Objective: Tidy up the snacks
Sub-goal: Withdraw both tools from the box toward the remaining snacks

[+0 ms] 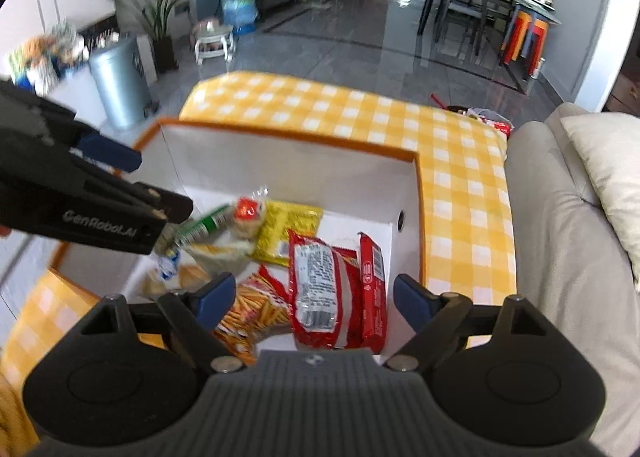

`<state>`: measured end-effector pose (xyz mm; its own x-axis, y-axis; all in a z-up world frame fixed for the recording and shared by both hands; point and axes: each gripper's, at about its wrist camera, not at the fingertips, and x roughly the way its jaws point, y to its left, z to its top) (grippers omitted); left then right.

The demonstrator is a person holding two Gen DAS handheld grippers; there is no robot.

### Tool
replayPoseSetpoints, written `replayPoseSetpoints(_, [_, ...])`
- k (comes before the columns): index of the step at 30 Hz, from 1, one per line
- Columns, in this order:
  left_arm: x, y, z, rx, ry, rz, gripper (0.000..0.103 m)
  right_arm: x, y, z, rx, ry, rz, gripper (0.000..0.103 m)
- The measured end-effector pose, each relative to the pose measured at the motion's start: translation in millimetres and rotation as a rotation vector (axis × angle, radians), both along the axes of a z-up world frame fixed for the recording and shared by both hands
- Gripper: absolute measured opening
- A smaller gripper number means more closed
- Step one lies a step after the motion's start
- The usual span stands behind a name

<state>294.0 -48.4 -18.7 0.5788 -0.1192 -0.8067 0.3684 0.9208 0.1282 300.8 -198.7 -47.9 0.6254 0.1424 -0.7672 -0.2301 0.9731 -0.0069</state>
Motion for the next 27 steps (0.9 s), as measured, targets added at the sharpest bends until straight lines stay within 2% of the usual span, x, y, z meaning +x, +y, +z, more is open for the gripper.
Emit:
replayPoseSetpoints(9, [-59.9,10.9,28.9,-0.027,-0.135,0.009,0.075,-60.4,-7.0,31.0,0.134,-0.099,-0.102,0.091])
replayPoseSetpoints(11, [-74.8,14.5,30.8,-0.036,-0.143,0.015,0.081,-75.8,-6.8,34.6,0.154,-0.115,-0.115,0.092])
replayPoseSetpoints(12, [-81.7,15.4,30.2,-0.041,-0.139,0.021,0.083,-83.8,-6.6,35.8,0.164,-0.12,-0.123,0.092])
replayPoseSetpoints(18, [-119.3,21.7,17.2,-0.091,-0.08,0.037,0.083,-125.4,-3.2,30.9,0.201,-0.088,-0.157,0.092])
replayPoseSetpoints(22, [-137.7,26.5,-0.1,-0.085,-0.04,0.069,0.084,-152.7,1.5,17.4,0.196,-0.057,-0.163,0.092])
replayPoseSetpoints(27, [-154.9,35.6,-14.9,-0.131,0.005,0.111,0.084,-176.3,-1.9,-5.4,0.176,-0.012,-0.208,0.092])
